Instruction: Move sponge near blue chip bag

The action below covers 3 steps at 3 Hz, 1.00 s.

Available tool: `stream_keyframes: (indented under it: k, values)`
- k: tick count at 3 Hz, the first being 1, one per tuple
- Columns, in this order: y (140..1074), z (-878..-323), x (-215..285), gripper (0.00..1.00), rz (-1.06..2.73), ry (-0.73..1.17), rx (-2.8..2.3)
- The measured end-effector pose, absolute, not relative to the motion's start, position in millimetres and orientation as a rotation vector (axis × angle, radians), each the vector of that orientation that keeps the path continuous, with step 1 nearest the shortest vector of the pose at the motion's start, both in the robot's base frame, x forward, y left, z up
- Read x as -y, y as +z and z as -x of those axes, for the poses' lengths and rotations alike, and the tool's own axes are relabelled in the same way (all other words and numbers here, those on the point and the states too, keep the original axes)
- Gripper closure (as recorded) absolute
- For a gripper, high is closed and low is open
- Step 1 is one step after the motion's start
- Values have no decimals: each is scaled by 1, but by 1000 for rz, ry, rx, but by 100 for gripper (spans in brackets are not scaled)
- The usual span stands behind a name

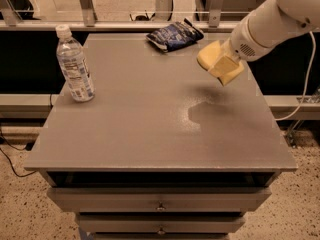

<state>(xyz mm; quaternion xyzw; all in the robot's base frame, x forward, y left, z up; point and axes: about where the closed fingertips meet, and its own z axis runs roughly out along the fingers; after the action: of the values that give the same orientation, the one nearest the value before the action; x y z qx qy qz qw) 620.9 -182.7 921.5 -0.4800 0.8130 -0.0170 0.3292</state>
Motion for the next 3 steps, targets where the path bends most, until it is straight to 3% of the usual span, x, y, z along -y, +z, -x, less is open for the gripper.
stream_keyframes:
  k: [3]
  values:
    - [903,-731,144,100,1253,25,-2049]
